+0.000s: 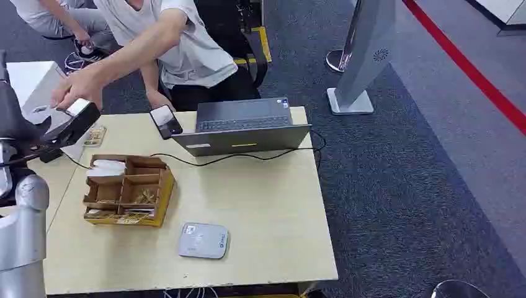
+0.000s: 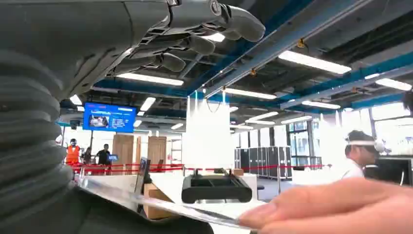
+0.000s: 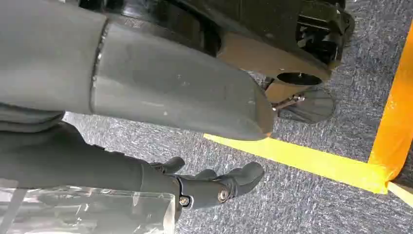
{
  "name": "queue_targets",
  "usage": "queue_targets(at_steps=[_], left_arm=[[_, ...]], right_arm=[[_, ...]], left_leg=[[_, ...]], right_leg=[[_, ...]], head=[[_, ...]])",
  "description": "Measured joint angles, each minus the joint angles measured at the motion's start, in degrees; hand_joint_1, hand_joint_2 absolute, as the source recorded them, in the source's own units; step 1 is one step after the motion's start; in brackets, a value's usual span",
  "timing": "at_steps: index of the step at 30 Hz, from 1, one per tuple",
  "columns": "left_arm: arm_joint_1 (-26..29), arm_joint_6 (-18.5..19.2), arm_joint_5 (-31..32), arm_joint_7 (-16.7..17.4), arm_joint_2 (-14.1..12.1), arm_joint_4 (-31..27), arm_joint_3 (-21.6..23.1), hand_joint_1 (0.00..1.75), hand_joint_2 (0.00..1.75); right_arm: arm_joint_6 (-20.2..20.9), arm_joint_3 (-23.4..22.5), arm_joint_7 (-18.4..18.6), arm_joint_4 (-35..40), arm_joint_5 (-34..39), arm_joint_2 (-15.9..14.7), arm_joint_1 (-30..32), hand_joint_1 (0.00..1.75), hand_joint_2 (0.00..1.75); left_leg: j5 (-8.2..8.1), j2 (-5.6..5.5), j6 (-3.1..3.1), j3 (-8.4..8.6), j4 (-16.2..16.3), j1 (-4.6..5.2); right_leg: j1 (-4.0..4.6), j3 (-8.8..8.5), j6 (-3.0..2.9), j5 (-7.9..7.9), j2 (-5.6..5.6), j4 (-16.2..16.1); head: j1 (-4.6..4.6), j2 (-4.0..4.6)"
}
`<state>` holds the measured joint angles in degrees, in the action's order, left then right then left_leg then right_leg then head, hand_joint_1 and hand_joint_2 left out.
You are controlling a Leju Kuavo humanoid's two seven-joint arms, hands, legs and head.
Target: Pass the card to the sensor for recognition and then transmit it.
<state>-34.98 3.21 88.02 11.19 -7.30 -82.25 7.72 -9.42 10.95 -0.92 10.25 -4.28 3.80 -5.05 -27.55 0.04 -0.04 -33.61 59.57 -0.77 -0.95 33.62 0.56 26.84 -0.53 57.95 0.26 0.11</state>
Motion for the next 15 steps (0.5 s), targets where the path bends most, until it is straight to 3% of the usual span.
queue_targets(at_steps=[1, 2, 3, 15], left_arm=[[0.01, 0.18, 0.0, -0.04, 0.07, 0.24, 0.0, 0.0, 1.75], [0.02, 0.31, 0.0, -0.15, 0.15, 0.5, 0.0, 1.54, 1.75], [0.06, 0.33, 0.0, -0.18, 0.24, 0.7, 0.0, 1.75, 1.75], [1.01, -0.79, 0.0, -3.67, 1.18, 1.24, -0.04, 1.75, 1.75]], right_arm=[[0.02, 0.0, 0.0, 0.0, -0.02, 0.0, 0.02, 0.0, 0.0], [0.02, 0.0, 0.0, 0.0, -0.04, 0.0, 0.04, 0.0, 0.0], [0.02, 0.0, 0.0, 0.0, -0.11, 0.0, 0.05, 0.0, 0.0], [0.04, 0.0, -0.02, 0.0, -0.53, 0.0, 0.1, 0.0, 0.0]], left_leg=[[0.0, 0.0, 0.0, -0.02, 0.0, 0.0], [0.0, 0.0, 0.0, -0.03, 0.0, 0.0], [0.0, 0.0, 0.0, -0.05, 0.0, 0.0], [0.0, -0.01, 0.01, -0.09, 0.0, 0.0]], right_leg=[[0.0, 0.01, 0.0, 0.0, 0.0, 0.0], [0.0, 0.02, 0.0, 0.0, 0.0, 0.0], [0.0, 0.03, 0.0, 0.0, 0.0, 0.0], [0.0, 0.05, 0.01, 0.0, 0.01, -0.01]], head=[[0.0, 0.0], [0.0, 0.0], [0.0, 0.0], [0.0, 0.0]])
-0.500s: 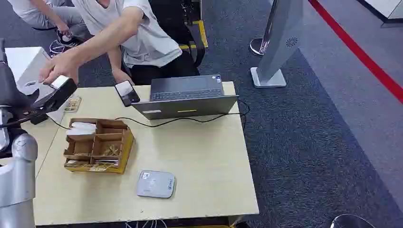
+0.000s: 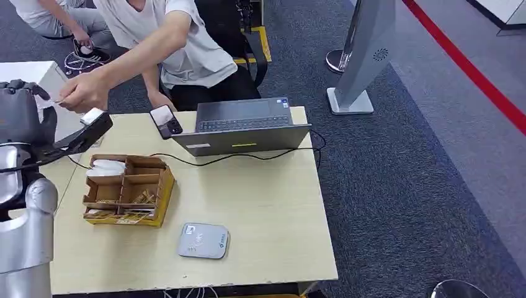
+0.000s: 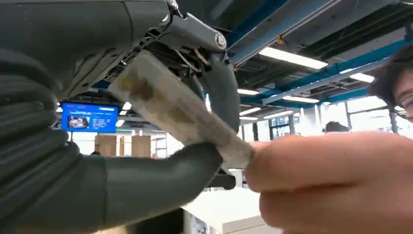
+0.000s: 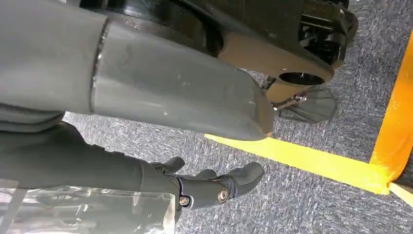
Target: Pass the card to the sensor for recognition and then transmit it.
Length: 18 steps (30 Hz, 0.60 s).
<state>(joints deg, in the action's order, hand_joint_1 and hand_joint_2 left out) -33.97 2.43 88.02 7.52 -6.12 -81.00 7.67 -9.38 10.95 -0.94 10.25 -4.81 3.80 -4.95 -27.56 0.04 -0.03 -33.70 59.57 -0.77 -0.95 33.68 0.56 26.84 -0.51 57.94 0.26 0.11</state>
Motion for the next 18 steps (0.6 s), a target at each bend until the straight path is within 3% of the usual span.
queue_targets(at_steps=[18], left_arm=[[0.05, -0.17, 0.0, -0.2, 0.31, 0.0, -0.04, 1.75, 1.75]], right_arm=[[0.0, 0.0, -0.07, 0.0, -0.52, 0.0, 0.03, 0.0, 0.0]], left_leg=[[0.0, -0.01, 0.0, -0.01, 0.0, 0.0]], right_leg=[[0.0, 0.01, 0.0, 0.0, 0.01, 0.0]], head=[[0.0, 0.0]])
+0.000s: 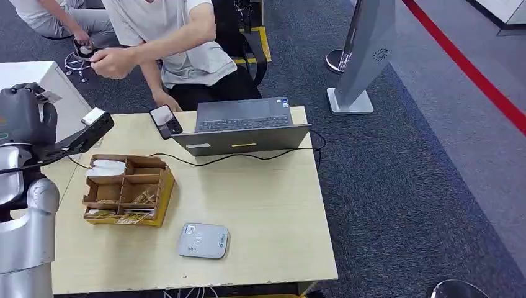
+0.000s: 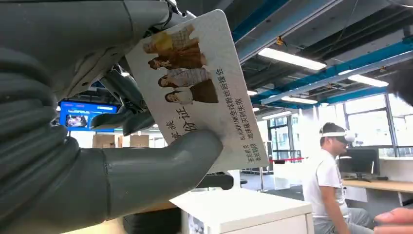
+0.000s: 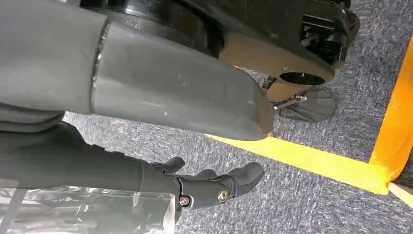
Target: Pass the card to the sensor for recognition and then transmit it.
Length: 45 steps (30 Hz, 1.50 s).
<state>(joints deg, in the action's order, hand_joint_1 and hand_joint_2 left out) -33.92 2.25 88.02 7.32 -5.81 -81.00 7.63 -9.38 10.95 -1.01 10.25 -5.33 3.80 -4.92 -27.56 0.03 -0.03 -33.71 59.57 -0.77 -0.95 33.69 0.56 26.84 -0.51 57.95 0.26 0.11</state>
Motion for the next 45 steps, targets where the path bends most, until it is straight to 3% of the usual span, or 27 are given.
queue_targets(at_steps=[9, 12, 14, 20, 24, 35, 39, 42, 45], left_arm=[[0.83, -0.15, 0.0, -0.35, 0.31, 0.0, -0.15, 1.75, 1.75], [3.55, -3.09, 0.0, -2.32, 1.42, -2.57, 0.37, 1.75, 1.75], [6.66, -5.25, 0.0, -1.7, 1.95, -6.68, 3.97, 1.75, 1.75], [13.7, -9.44, 0.02, 1.55, 2.54, -16.01, 21.38, 1.75, 1.75], [16.09, -10.32, 0.02, -0.4, 3.15, -18.45, 26.43, 1.75, 1.75], [19.92, -10.53, -0.11, -3.26, 5.07, -18.71, 28.06, 1.75, 1.75], [22.09, -9.84, -0.35, -4.13, 6.21, -14.61, 27.78, 1.75, 1.75], [23.33, -5.44, -1.05, -4.26, 7.25, -11.03, 26.84, 1.75, 1.75], [24.67, -3.87, -1.84, -4.09, 8.02, -6.4, 25.9, 1.75, 1.75]], right_arm=[[-0.07, -0.02, 0.02, 0.0, -0.15, 0.0, 0.0, 0.0, 0.0], [-0.39, -0.18, -0.07, 0.0, -0.09, 0.0, 0.12, 0.0, 0.0], [-1.01, -0.53, -0.42, -0.02, 0.0, 0.0, 0.56, 0.0, 0.0], [-1.57, -1.53, -1.27, -0.02, -0.02, 0.09, 1.01, 0.0, 0.0], [-2.01, -2.01, -1.29, -0.02, -0.13, 0.2, 1.23, 0.0, 0.0], [-1.99, -2.78, -1.03, -0.02, -0.53, 0.28, 1.35, 0.0, 0.0], [-1.92, -2.91, -0.98, -0.02, -1.11, 0.39, 1.35, 0.0, 0.0], [-1.92, -3.15, -0.85, -0.02, -1.2, 0.42, 1.36, 0.0, 0.0], [-1.9, -3.74, -0.68, -0.02, -1.64, 0.44, 1.36, 0.0, 0.0]], left_leg=[[0.0, 0.0, 0.0, 0.0, 0.0, 0.0], [-0.02, 0.03, 0.0, 0.02, 0.0, 0.01], [-0.06, -0.01, 0.07, 0.01, 0.01, 0.03], [-0.12, -0.01, 0.15, -0.07, 0.01, 0.12], [-0.14, -0.02, 0.18, -0.05, 0.01, 0.12], [-0.13, -0.02, 0.17, -0.04, 0.0, 0.12], [-0.14, -0.02, 0.18, -0.06, 0.0, 0.12], [-0.14, -0.03, 0.18, -0.06, 0.0, 0.12], [-0.14, -0.03, 0.18, -0.05, 0.0, 0.12]], right_leg=[[0.0, 0.0, 0.0, 0.0, 0.0, 0.0], [-0.01, 0.02, 0.0, 0.0, -0.04, -0.01], [-0.03, 0.01, 0.04, 0.04, 0.0, -0.04], [-0.14, 0.01, 0.14, 0.09, 0.03, -0.09], [-0.14, 0.01, 0.16, 0.11, 0.05, -0.09], [-0.13, 0.01, 0.17, 0.12, 0.04, -0.06], [-0.14, 0.0, 0.19, 0.13, 0.05, -0.07], [-0.14, 0.0, 0.19, 0.13, 0.07, -0.08], [-0.14, 0.0, 0.19, 0.13, 0.05, -0.08]], head=[[0.0, 0.0], [0.02, 0.0], [0.02, 0.0], [0.0, 0.0], [0.0, 0.0], [0.0, 0.0], [-0.02, 0.0], [-0.04, 0.0], [-0.02, 0.0]])
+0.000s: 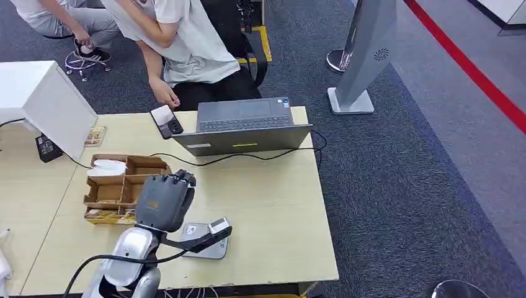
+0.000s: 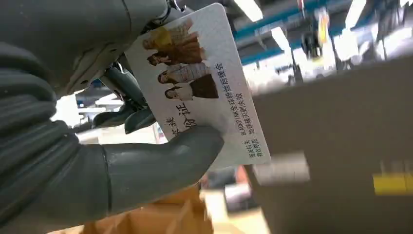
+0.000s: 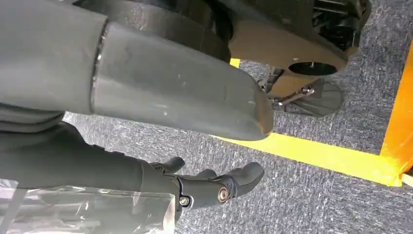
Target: Pass the card to the sensor for recognition and then transmit it.
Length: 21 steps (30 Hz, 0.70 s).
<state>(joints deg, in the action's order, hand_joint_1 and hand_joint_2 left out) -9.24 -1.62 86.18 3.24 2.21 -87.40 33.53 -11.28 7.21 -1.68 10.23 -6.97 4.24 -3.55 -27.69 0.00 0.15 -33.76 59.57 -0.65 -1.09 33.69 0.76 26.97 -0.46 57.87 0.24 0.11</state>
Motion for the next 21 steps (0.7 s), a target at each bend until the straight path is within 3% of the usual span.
queue_targets(at_steps=[8, 21], left_arm=[[1.64, 0.98, -0.24, 0.46, 0.98, 4.61, -0.81, 1.75, 1.75], [3.48, 3.76, 0.11, 1.36, 2.27, 5.81, -1.31, 1.75, 1.75]], right_arm=[[-0.02, -0.59, 0.02, 0.0, -0.44, 0.0, 0.03, 0.0, 0.0], [0.0, -1.51, 0.28, 0.02, -0.48, 0.0, 0.03, 0.0, 0.0]], left_leg=[[0.0, -0.01, 0.0, -0.01, 0.0, 0.0], [0.0, -0.01, 0.0, -0.01, 0.0, 0.0]], right_leg=[[0.0, 0.0, 0.0, 0.0, 0.02, 0.0], [0.0, 0.0, 0.0, 0.0, 0.02, 0.0]], head=[[0.0, 0.0], [0.0, 0.0]])
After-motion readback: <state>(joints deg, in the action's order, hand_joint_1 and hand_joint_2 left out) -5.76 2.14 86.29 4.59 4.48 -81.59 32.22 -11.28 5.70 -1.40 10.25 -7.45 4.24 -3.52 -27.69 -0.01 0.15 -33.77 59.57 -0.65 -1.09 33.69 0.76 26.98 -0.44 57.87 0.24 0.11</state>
